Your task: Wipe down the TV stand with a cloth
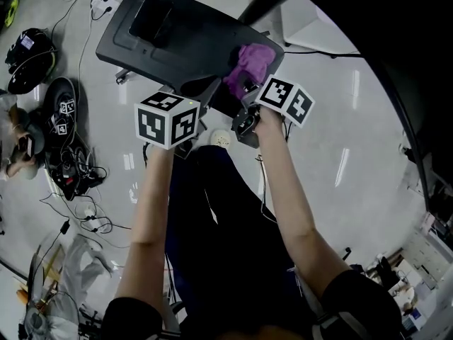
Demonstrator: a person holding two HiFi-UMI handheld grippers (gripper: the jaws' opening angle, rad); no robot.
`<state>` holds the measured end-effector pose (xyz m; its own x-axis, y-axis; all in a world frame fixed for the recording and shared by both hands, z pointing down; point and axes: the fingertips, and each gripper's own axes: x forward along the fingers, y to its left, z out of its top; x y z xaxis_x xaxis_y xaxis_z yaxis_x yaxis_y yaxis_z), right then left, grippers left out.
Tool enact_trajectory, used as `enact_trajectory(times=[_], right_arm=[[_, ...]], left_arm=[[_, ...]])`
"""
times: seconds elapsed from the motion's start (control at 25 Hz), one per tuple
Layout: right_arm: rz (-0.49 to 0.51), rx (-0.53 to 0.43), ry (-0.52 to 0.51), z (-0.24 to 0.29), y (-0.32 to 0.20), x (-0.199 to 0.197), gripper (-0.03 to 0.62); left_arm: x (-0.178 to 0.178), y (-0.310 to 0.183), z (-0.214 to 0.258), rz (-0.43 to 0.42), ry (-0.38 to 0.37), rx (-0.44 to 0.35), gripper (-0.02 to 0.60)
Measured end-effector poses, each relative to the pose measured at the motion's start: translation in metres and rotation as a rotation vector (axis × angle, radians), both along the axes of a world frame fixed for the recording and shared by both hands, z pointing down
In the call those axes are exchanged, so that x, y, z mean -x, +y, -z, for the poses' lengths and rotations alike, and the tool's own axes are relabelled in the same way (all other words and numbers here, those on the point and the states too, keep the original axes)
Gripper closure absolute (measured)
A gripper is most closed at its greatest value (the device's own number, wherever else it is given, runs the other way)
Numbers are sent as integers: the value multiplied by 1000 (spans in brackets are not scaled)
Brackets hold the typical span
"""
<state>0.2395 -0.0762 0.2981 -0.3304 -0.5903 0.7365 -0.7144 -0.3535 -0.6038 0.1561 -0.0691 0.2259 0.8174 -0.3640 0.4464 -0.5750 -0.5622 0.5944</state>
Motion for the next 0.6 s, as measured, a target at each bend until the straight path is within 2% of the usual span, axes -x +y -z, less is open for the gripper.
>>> enact_trajectory(times=[0.6], right_arm=[[-59, 35, 39, -2, 39, -49, 505]], left_arm=[[-30, 20, 0, -13, 10, 16, 577]])
